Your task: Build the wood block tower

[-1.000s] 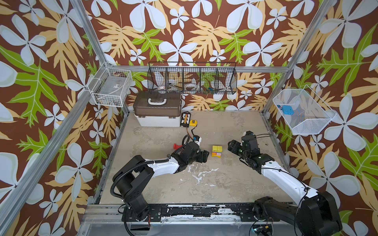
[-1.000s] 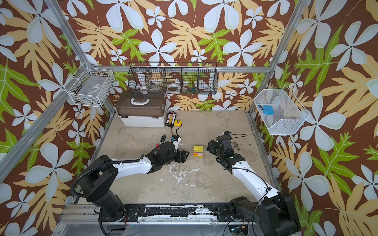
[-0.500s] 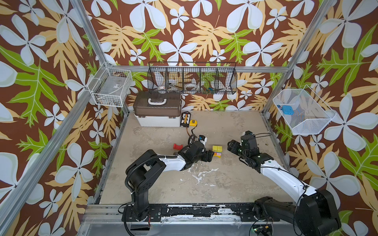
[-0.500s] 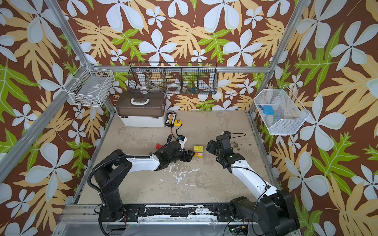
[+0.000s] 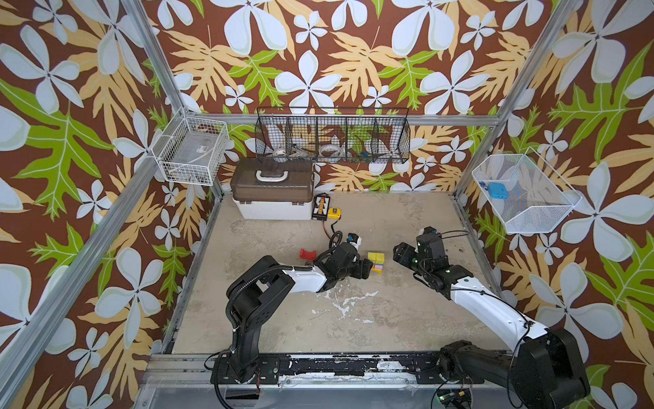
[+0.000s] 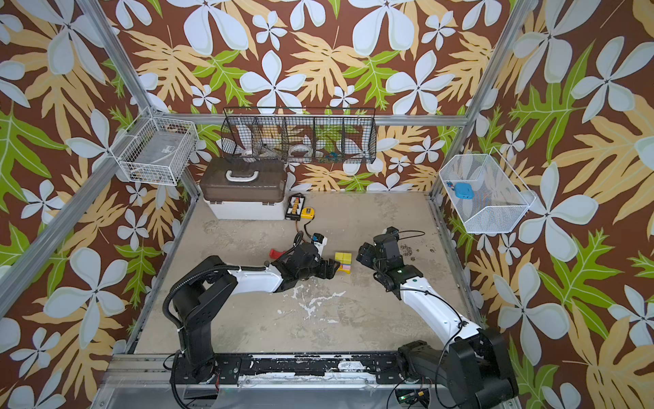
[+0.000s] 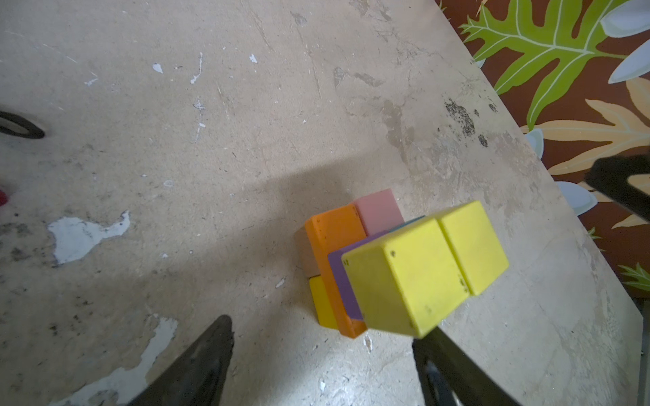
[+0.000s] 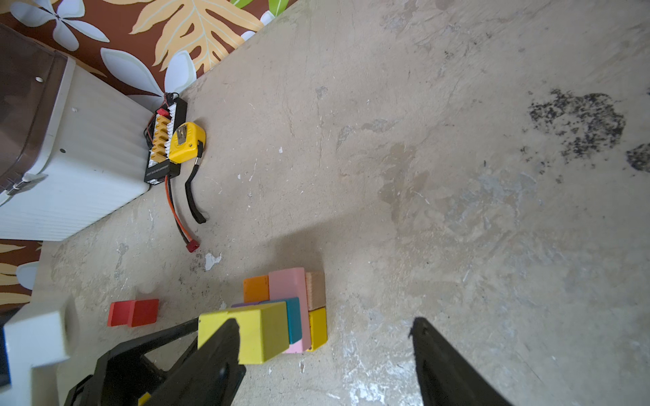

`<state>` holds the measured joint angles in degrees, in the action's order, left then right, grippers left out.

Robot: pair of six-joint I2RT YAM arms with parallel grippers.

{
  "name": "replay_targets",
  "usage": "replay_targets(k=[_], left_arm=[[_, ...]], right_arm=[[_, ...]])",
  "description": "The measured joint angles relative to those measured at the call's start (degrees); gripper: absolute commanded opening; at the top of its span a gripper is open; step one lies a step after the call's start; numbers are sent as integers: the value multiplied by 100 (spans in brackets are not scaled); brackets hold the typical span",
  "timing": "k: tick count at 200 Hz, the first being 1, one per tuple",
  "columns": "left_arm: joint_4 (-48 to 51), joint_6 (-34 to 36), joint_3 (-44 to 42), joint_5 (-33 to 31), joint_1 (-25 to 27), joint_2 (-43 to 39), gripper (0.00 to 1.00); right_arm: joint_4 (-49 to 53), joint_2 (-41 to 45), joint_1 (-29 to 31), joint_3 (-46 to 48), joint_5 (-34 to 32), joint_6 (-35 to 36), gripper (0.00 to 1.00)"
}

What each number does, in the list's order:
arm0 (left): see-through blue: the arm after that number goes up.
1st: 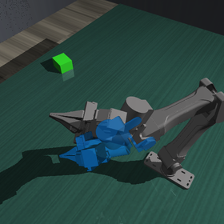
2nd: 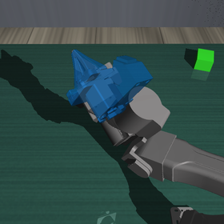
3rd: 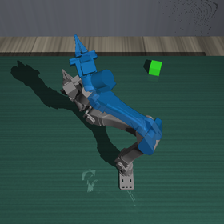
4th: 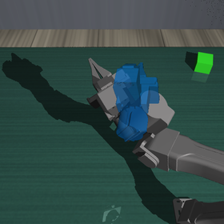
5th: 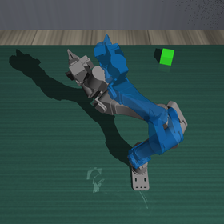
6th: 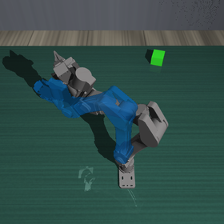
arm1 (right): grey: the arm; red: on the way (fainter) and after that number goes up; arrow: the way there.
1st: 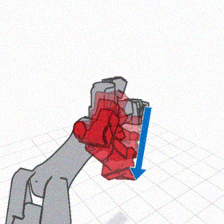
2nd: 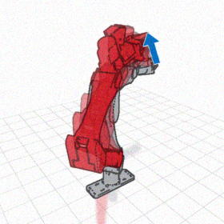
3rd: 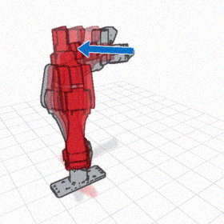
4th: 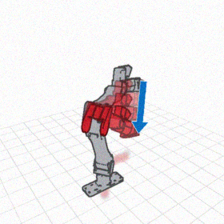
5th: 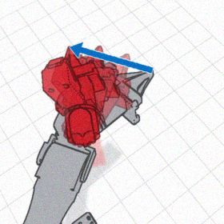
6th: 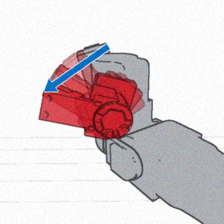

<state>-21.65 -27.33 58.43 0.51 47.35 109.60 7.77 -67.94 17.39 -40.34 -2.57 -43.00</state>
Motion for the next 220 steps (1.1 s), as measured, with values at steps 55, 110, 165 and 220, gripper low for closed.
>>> replay_targets(k=[55, 110, 165, 220], left_arm=[[46, 0, 94, -2, 0, 28, 82], [116, 2, 214, -26, 0, 76, 82], [133, 4, 90, -4, 0, -31, 82], [-129, 0, -461, -162, 0, -820, 81]], right_arm=[[0, 7, -9, -2, 2, 0, 77], [0, 7, -4, -4, 22, 2, 77], [0, 11, -4, -4, 22, 4, 77], [-2, -372, -7, -28, 79, -4, 63]])
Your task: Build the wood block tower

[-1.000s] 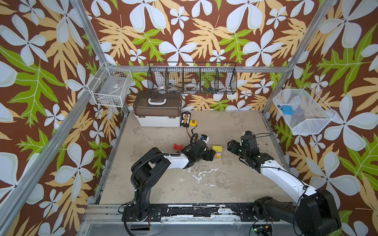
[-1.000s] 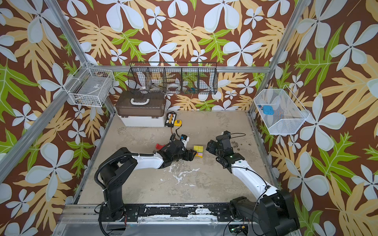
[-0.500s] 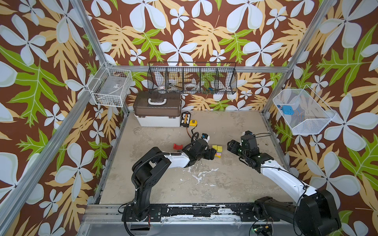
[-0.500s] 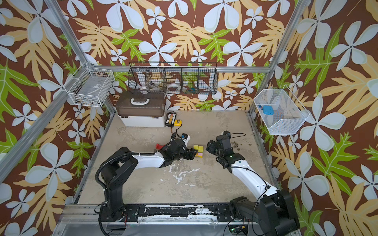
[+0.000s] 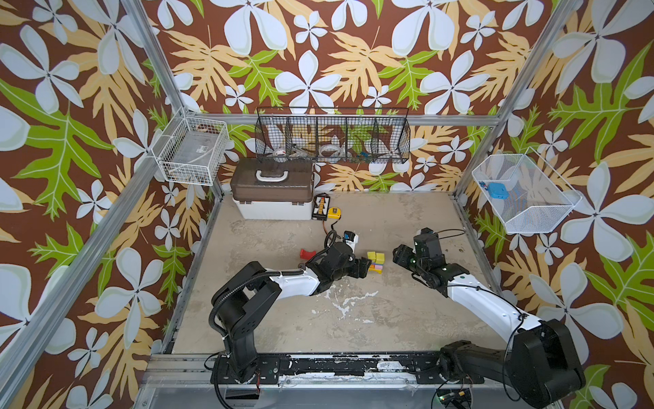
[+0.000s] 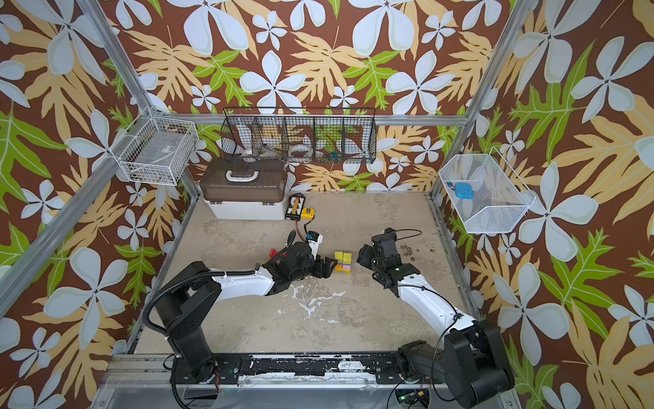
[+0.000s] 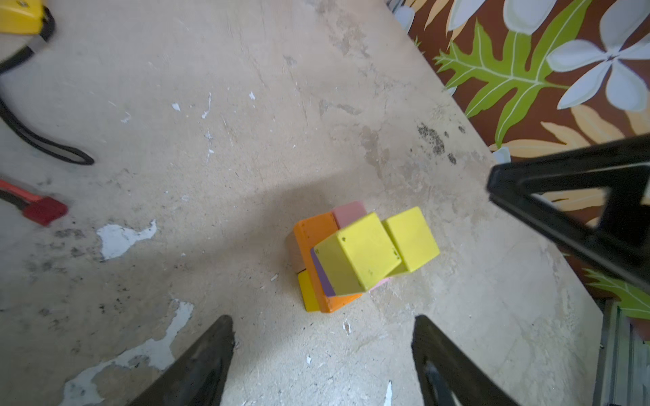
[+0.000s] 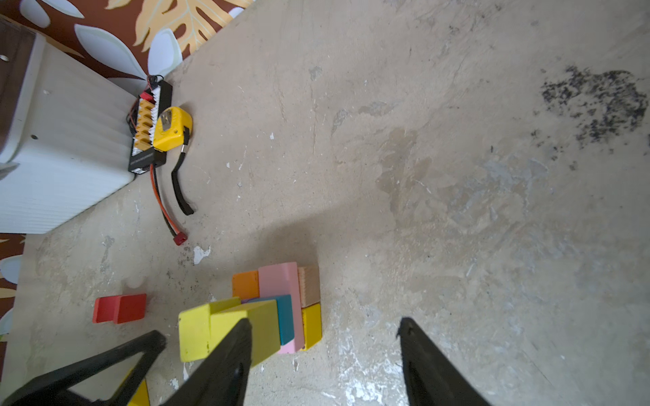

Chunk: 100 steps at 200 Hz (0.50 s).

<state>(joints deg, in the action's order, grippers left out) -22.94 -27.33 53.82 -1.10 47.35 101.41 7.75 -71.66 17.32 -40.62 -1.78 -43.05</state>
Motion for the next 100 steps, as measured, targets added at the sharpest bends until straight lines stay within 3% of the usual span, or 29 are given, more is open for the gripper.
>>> replay_targets(k=[53, 100], left_arm=[[225, -24, 339, -903, 0, 129, 81], [640, -22, 835, -1224, 0, 658, 81]], right_arm=[[-2, -275, 4, 79, 28, -151, 63], [-87, -319, 7, 164, 179, -175, 64]])
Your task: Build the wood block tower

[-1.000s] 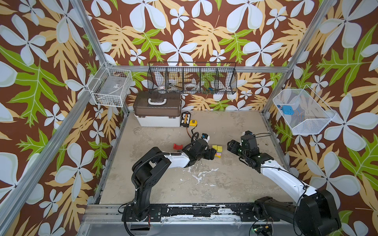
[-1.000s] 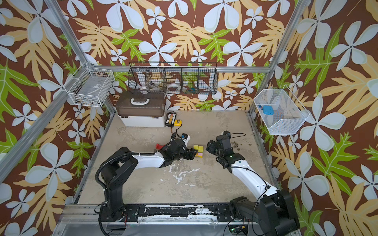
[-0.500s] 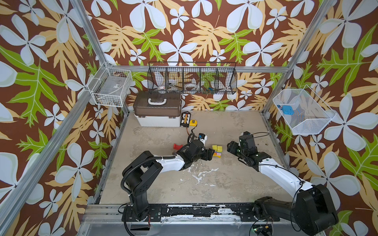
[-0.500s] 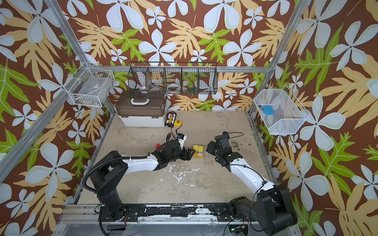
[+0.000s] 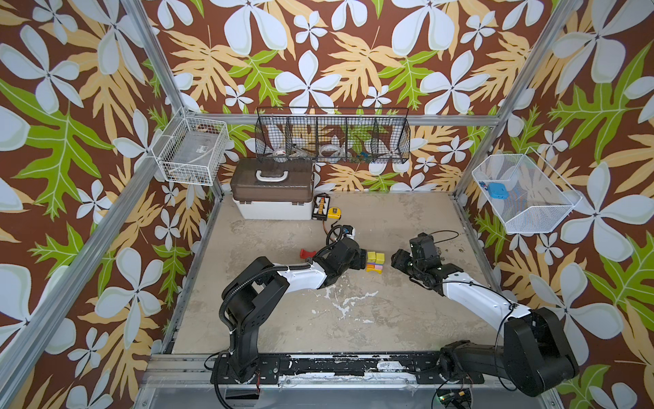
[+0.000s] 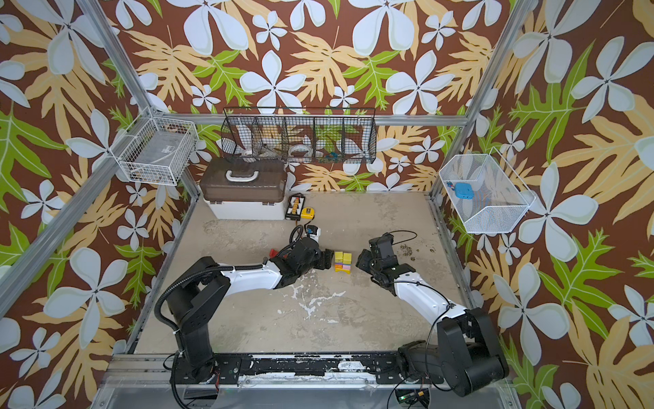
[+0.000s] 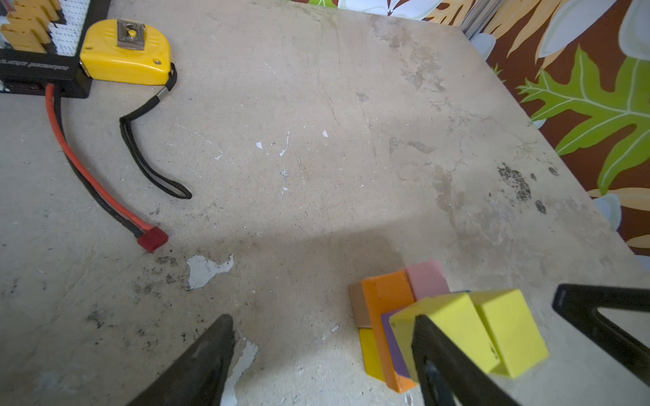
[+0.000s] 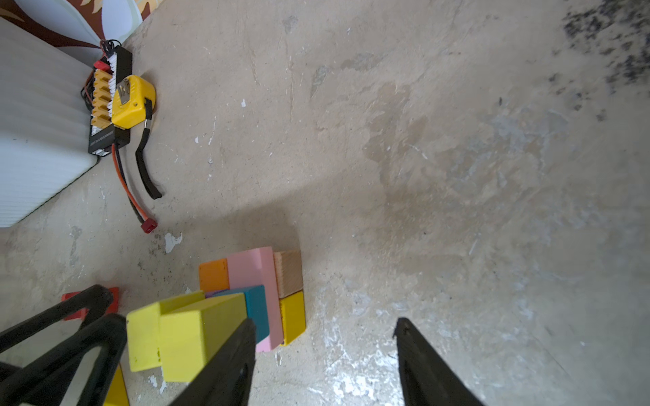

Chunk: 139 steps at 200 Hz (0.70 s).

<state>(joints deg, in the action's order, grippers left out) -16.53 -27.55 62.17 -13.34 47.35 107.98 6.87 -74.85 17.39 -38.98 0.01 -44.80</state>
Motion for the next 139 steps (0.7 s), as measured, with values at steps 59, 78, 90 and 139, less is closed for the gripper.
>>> replay_targets(k=[59, 78, 90, 139], left_arm=[[212, 24, 271, -81, 0, 184, 81], [221, 24, 317, -94, 0, 203, 81], [245, 24, 339, -94, 0, 210, 81], [271, 46, 378, -42, 0, 212, 81]], right_arm=[[-133, -240, 92, 24, 186, -24, 64], [-131, -264, 140, 7, 195, -22, 64], [-146, -267, 166, -4, 212, -22, 64], [-175, -330, 173, -15, 214, -22, 64]])
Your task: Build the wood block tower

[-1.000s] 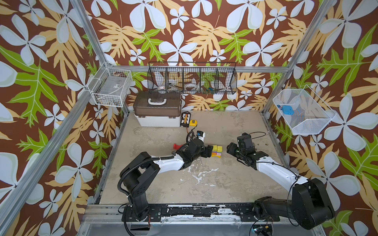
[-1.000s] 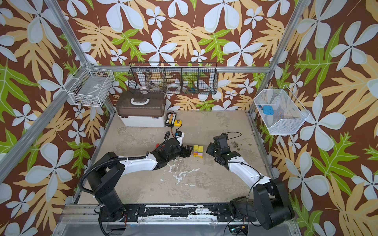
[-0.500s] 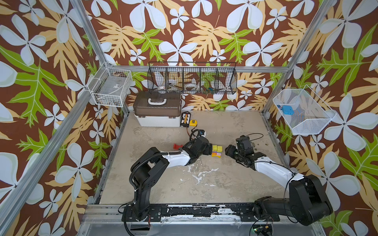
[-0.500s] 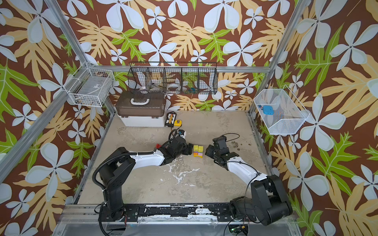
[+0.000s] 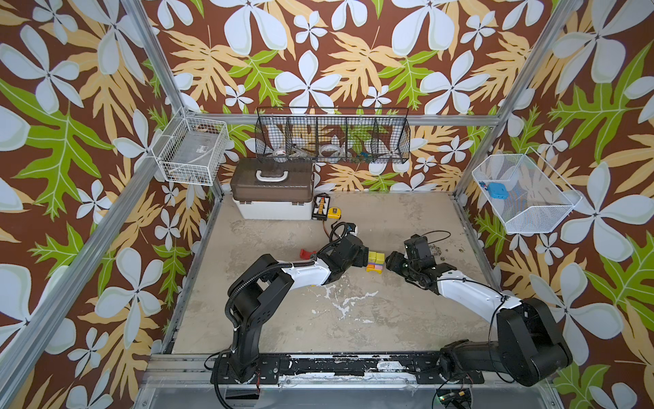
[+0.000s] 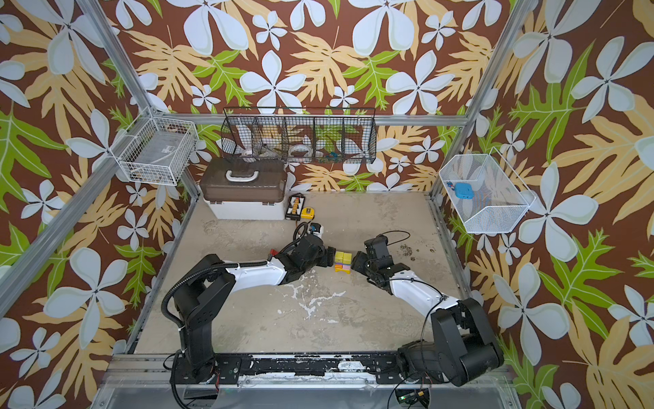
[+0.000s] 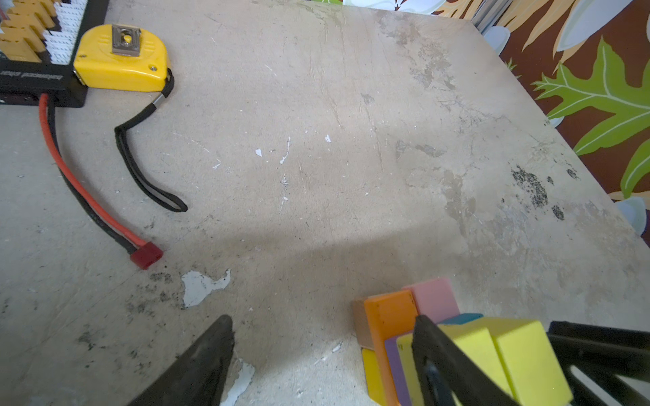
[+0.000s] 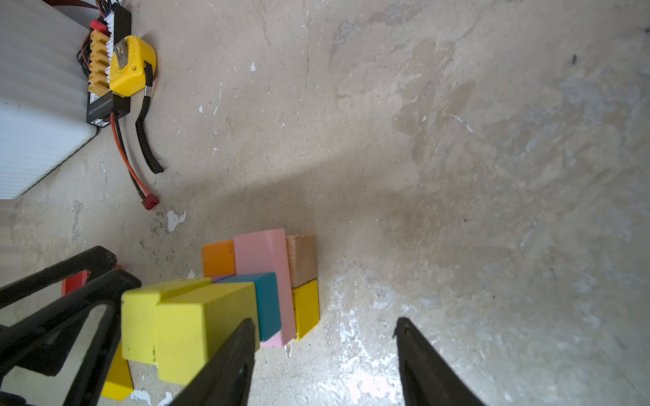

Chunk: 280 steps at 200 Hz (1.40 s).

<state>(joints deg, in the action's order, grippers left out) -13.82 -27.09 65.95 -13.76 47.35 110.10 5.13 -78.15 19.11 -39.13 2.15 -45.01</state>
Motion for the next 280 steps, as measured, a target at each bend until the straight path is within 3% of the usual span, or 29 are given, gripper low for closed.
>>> replay_targets(k=[280], left_arm=[[-17, -173, -302, 245, 0, -188, 81]], right_arm=[[52, -313, 7, -321, -109, 94, 67]])
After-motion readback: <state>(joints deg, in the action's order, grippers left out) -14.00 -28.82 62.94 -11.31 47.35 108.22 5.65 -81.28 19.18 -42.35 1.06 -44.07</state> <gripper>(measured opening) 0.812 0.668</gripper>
